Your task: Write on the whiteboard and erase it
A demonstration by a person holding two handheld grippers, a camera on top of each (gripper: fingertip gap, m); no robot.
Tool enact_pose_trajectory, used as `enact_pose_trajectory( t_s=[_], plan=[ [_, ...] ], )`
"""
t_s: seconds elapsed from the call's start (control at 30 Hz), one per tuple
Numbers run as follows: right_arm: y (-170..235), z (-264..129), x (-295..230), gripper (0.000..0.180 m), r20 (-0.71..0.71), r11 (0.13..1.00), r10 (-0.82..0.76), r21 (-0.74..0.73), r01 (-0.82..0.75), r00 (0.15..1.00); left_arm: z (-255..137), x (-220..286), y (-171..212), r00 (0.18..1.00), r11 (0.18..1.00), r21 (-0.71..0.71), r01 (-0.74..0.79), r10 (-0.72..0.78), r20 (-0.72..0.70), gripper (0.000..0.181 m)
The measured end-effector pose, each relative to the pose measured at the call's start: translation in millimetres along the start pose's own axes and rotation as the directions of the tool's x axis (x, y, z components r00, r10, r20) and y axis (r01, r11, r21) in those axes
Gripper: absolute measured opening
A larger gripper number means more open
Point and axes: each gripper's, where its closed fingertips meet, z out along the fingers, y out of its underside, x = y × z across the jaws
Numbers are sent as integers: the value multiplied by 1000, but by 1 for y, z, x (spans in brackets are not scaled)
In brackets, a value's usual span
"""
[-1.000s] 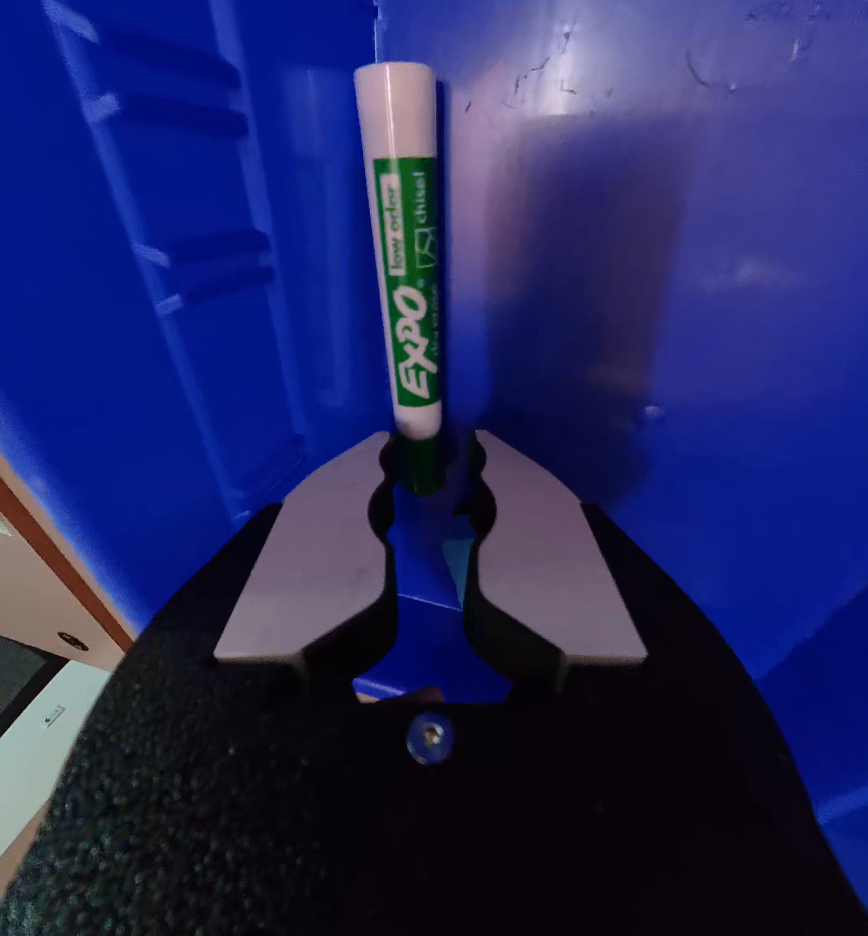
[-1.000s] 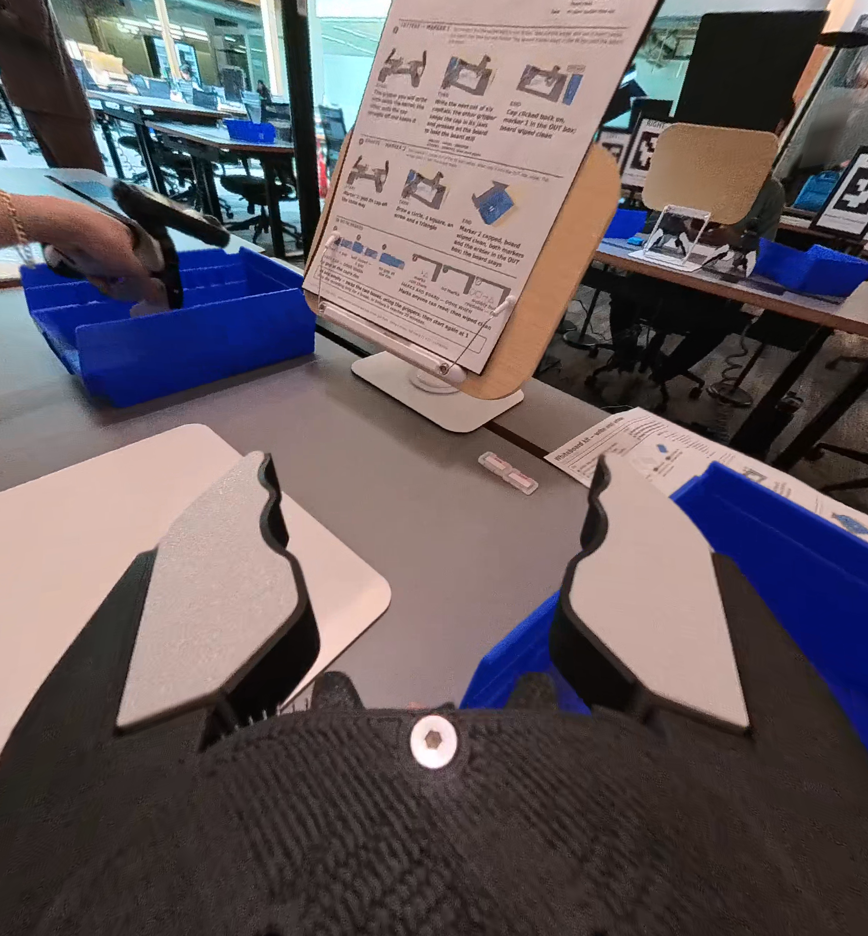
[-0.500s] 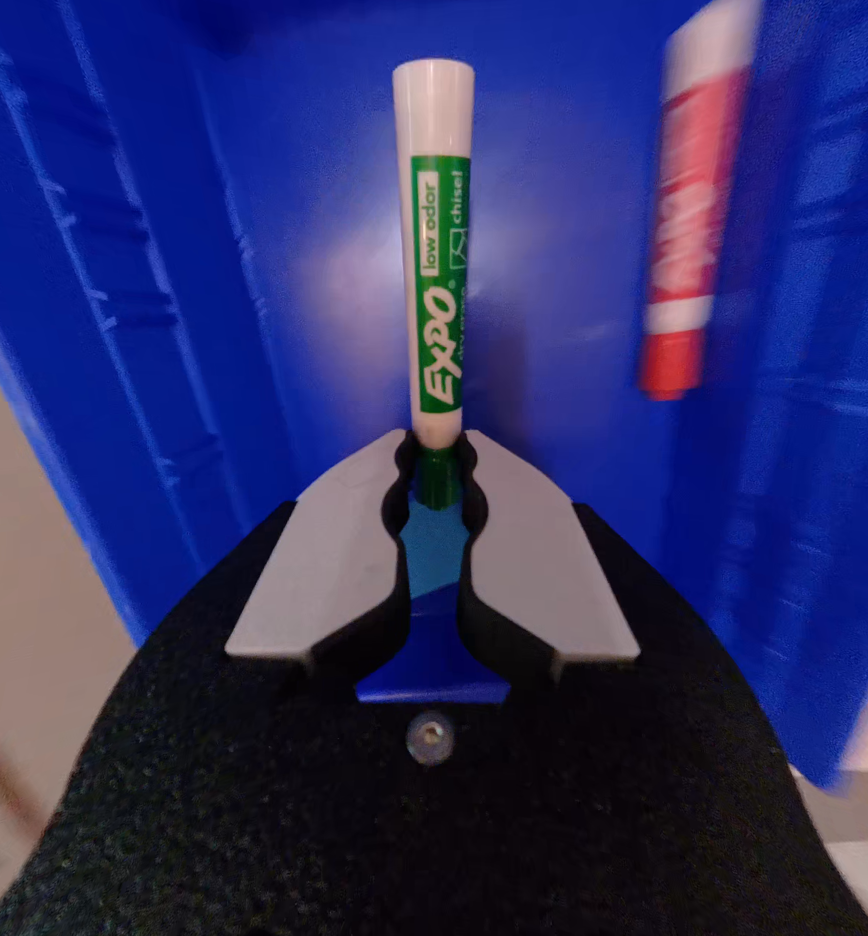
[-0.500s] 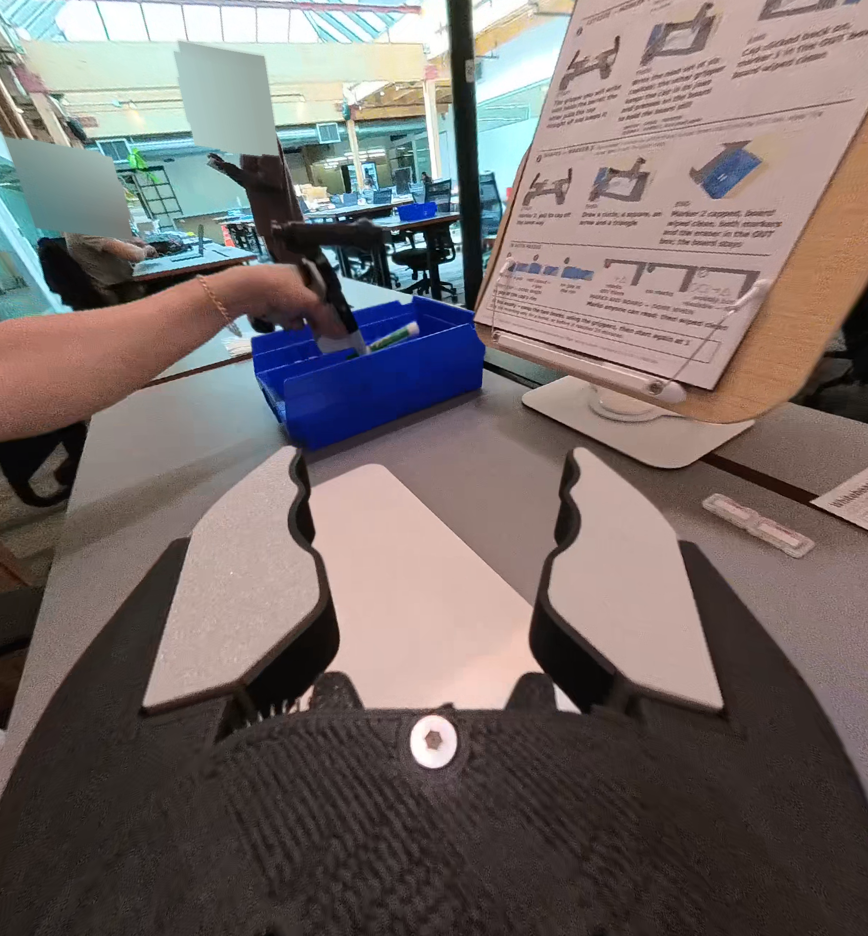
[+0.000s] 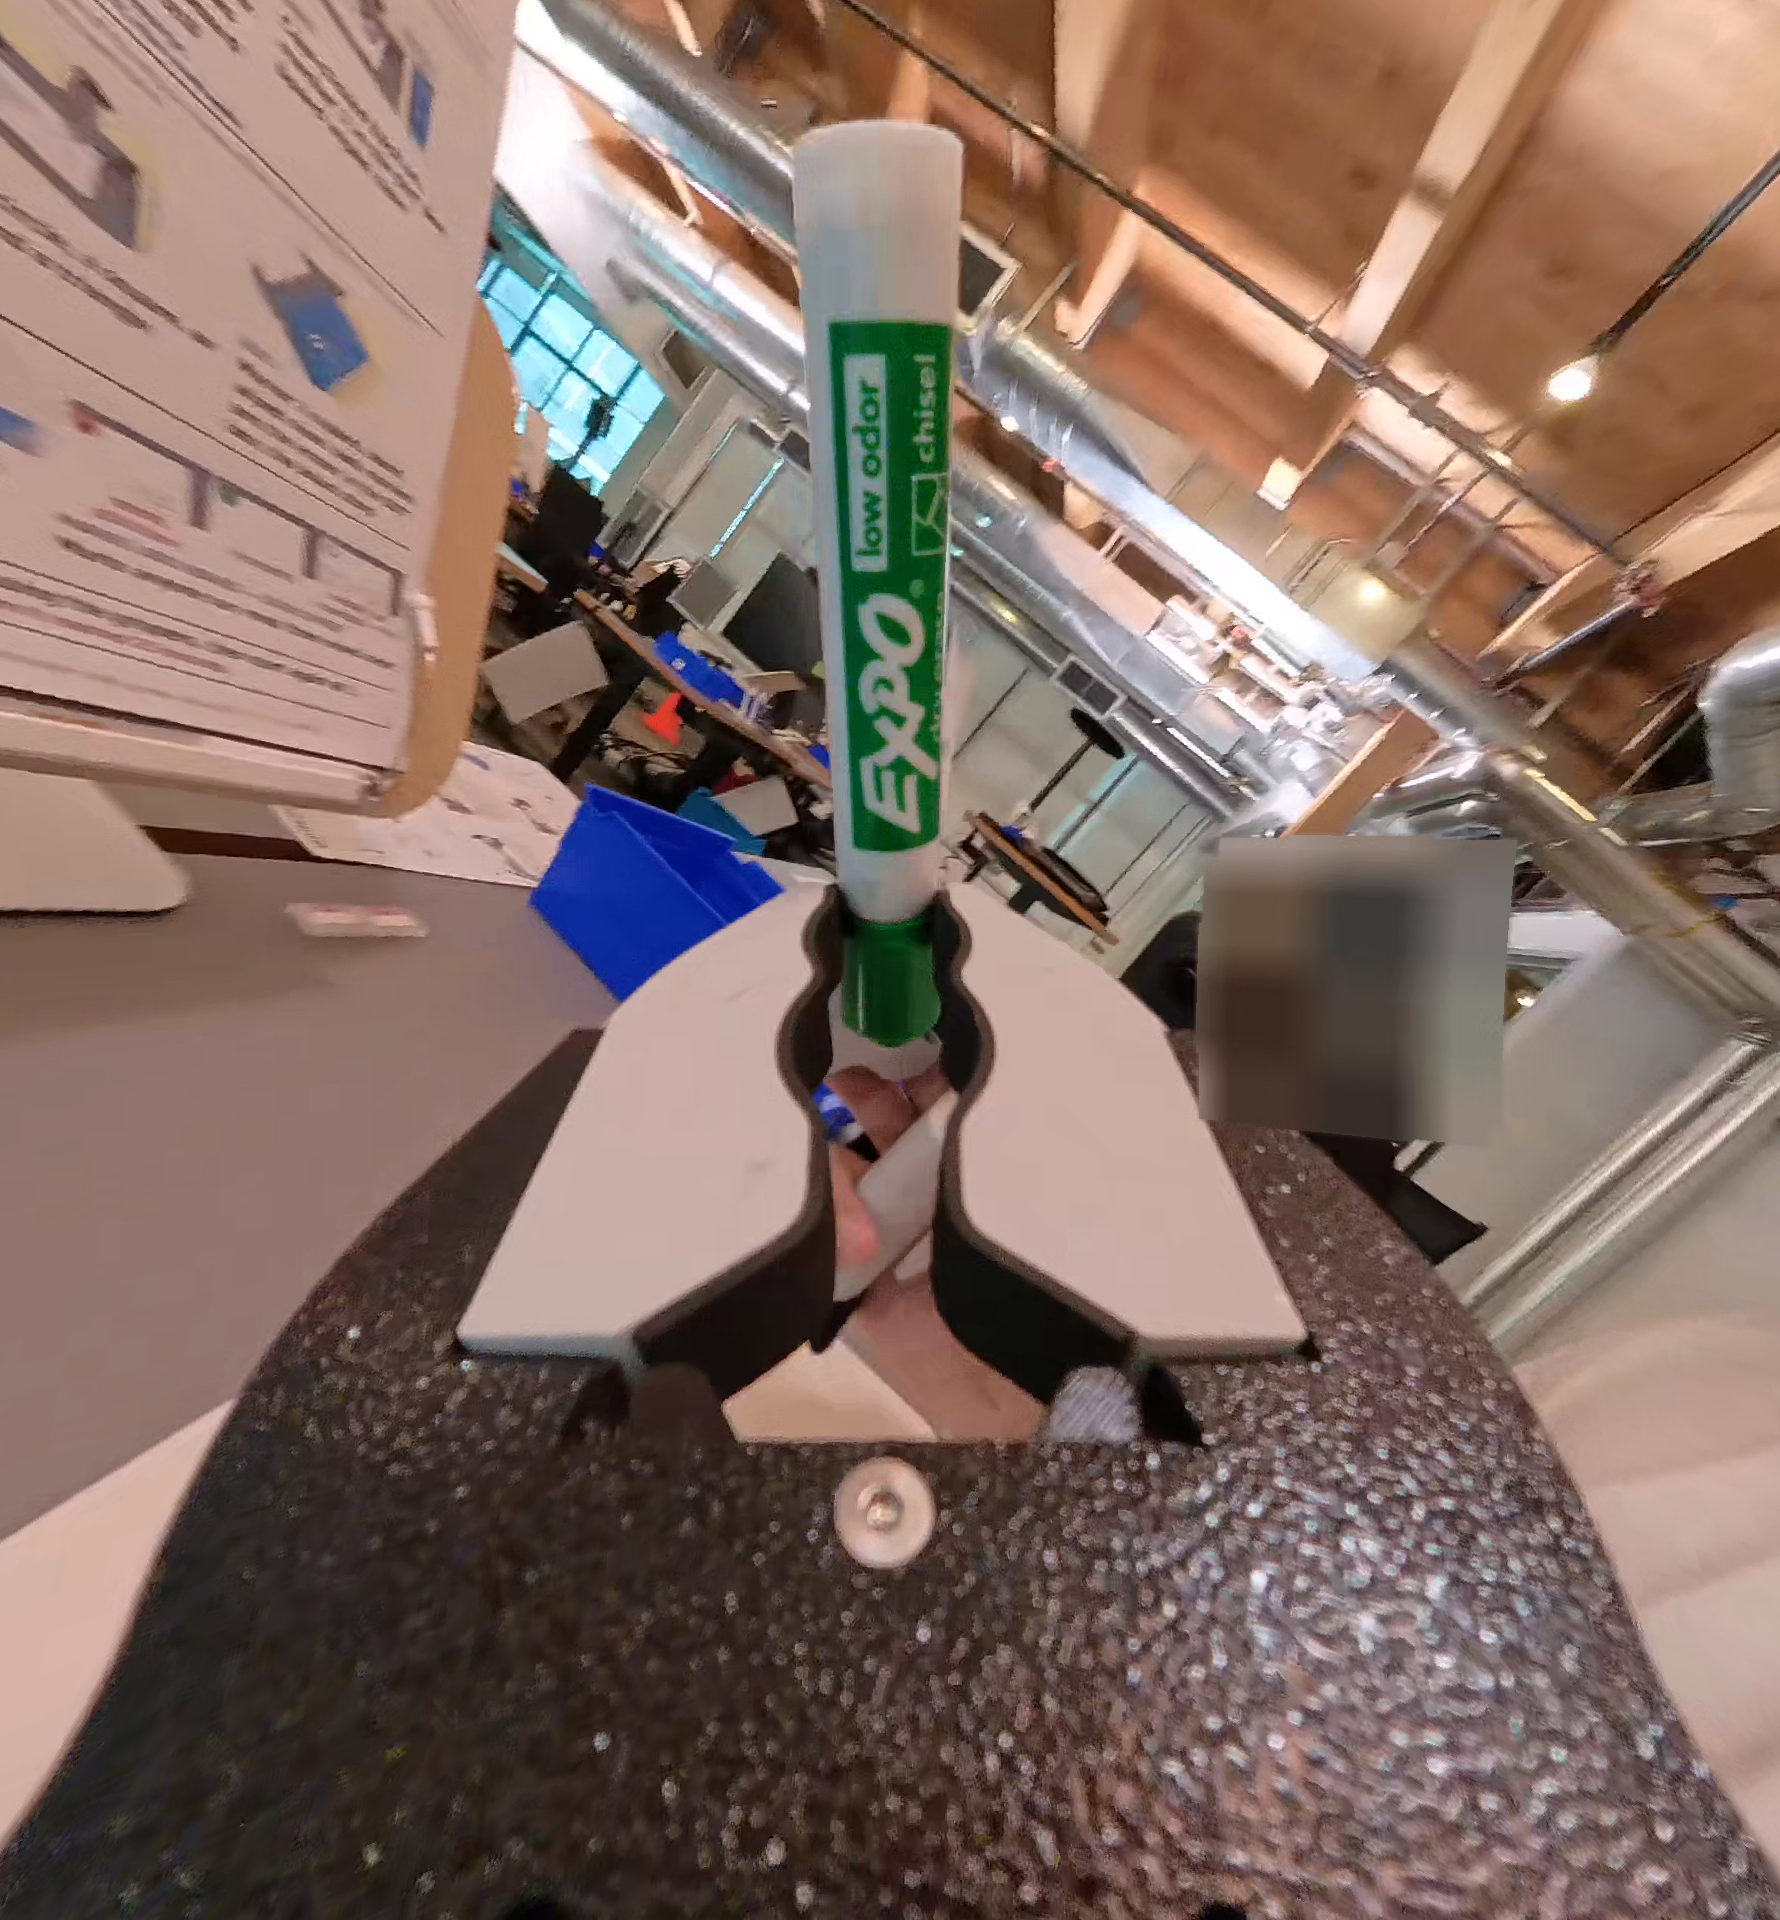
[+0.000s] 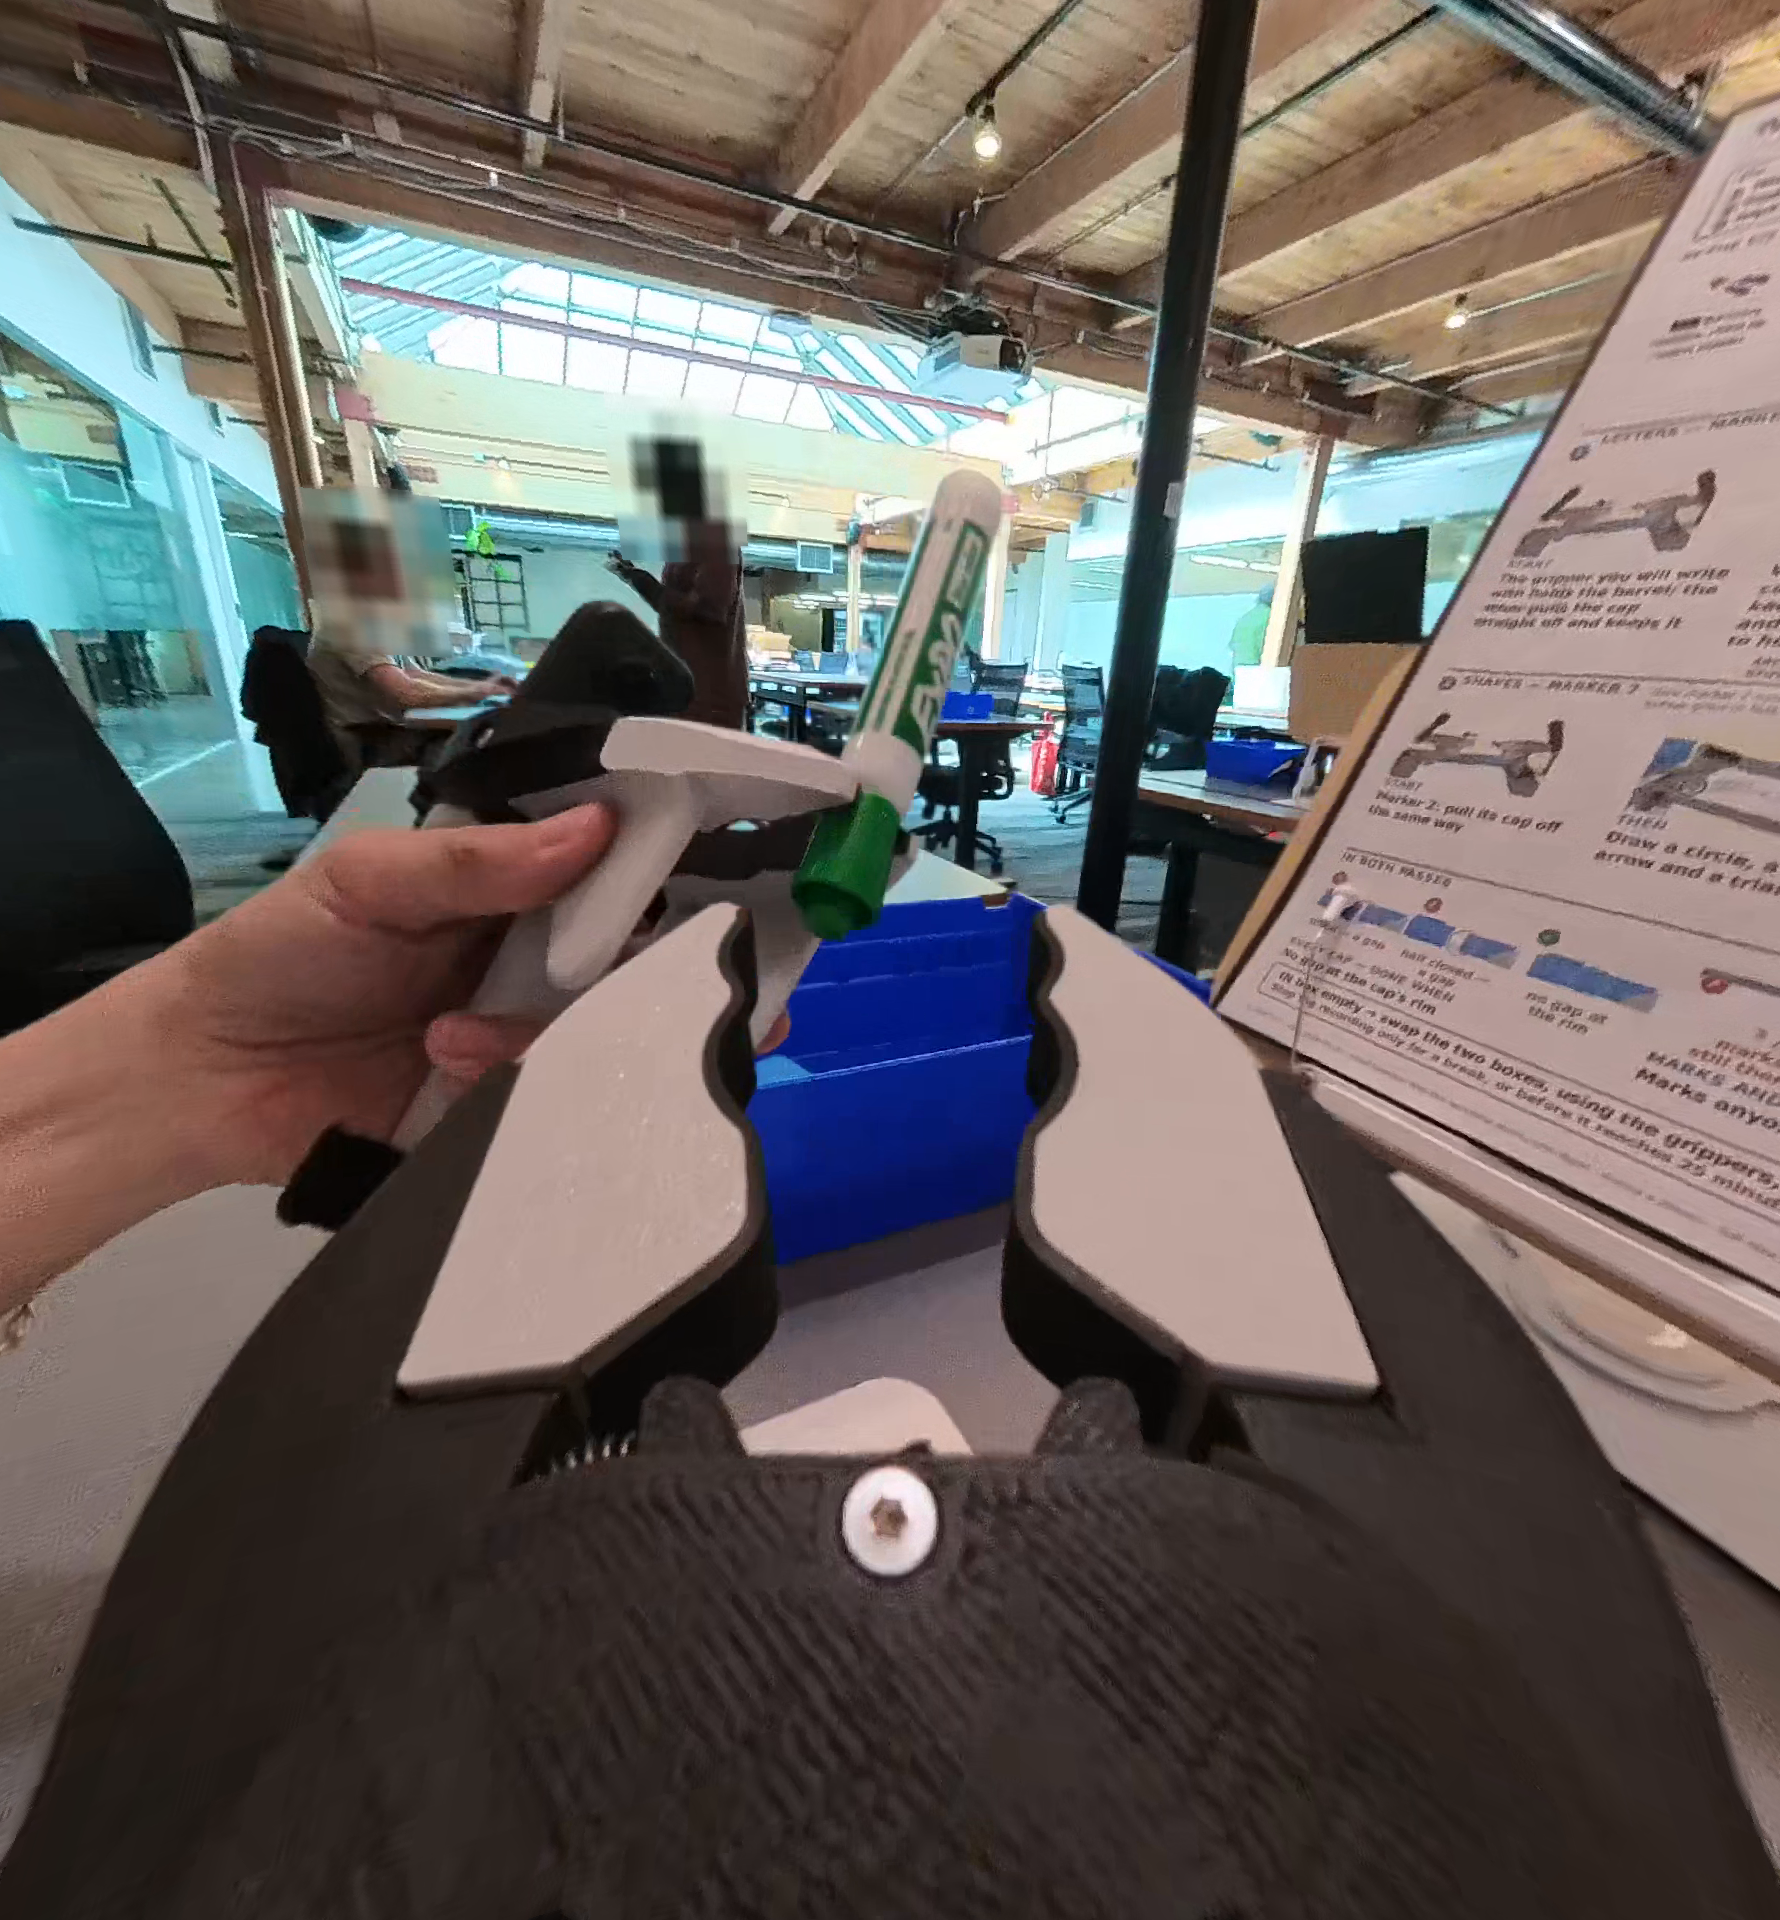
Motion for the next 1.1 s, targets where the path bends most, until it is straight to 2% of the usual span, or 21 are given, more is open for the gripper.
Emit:
enact_pose_trajectory(
  t_s=[0.17,0.23,0.33,0.4,0.5,0.6,0.7,0.73,0.87,0.9,0.93,0.97,1.1],
  plan=[
    [1,-3,-8,40,12,987,-156,-31,156,988,11,9,17,996,998,-1,58,-58,-74,15],
    [3,-5,-9,40,22,984,-171,-40,171,985,14,12,19,992,997,4,78,-77,-101,15],
    [-4,-9,-13,31,31,981,-191,-12,191,981,20,15,28,990,996,-15,87,-88,-112,15],
    [-4,-13,-10,23,15,974,-223,-47,223,975,22,17,31,989,996,-14,83,-84,-120,15],
    [-7,-20,-16,20,71,962,-258,-78,263,964,20,25,36,988,999,-43,13,-19,-153,16],
    [-11,-31,-24,19,167,950,-284,-79,300,944,16,33,44,977,977,-152,-148,121,-177,18],
    [-14,-43,-32,19,264,958,-248,-72,276,932,13,36,44,949,925,-236,-299,261,-180,35],
    [-14,-46,-33,19,286,961,-239,-69,269,928,12,39,48,939,904,-276,-327,278,-202,35],
    [-12,-55,-40,19,361,971,-197,-57,232,912,9,50,57,912,852,-356,-383,288,-293,34],
    [-10,-57,-42,19,380,973,-182,-63,222,907,7,52,57,908,848,-365,-385,278,-313,31],
    [-9,-59,-43,19,393,977,-165,-60,204,905,5,54,59,906,840,-382,-385,264,-331,20],
    [-8,-60,-45,19,404,980,-148,-63,189,903,3,54,62,905,832,-402,-383,251,-343,19],
    [1,-62,-45,19,424,979,-118,-102,177,898,0,47,72,912,798,-464,-385,252,-323,19]
  ],
)
